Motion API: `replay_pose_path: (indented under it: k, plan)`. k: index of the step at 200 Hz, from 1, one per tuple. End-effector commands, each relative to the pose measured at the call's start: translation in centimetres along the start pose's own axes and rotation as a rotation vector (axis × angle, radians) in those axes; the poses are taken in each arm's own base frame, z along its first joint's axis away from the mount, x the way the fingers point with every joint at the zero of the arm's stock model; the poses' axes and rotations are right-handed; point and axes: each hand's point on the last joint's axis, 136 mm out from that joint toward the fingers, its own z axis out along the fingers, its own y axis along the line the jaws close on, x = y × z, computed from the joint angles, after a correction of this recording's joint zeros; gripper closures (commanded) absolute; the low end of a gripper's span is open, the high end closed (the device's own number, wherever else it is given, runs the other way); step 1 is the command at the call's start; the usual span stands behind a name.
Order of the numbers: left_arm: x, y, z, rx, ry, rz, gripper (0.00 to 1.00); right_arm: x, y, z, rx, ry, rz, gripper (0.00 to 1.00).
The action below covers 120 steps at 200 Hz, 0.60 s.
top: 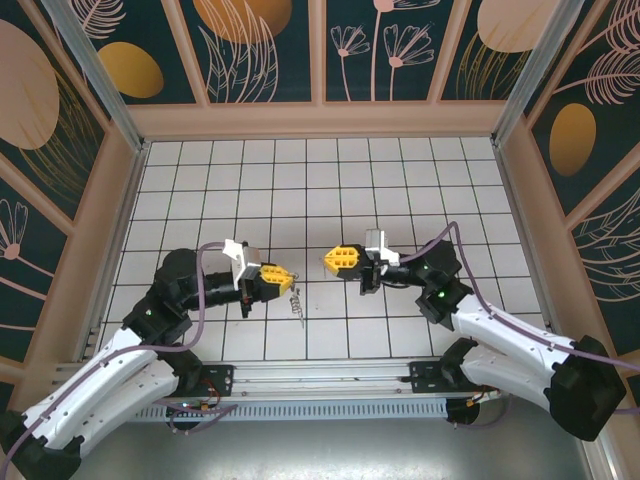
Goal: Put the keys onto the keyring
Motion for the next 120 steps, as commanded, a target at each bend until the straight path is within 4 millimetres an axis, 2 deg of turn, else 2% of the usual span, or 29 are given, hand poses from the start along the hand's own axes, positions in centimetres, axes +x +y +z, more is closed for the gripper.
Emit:
replay_pose_path:
  k: [1, 120]
  plan:
    - [-2.3, -1.2, -0.1, 0.059, -0.057, 0.111, 1.0, -0.9, 1.1, 0.3, -0.059, -0.03, -0.023, 1.0]
    - [-1.7, -0.7, 0.3, 0.053, -0.031, 0.114, 1.0, 0.0, 1.9, 2.6, -0.116, -0.01, 0.033, 1.0]
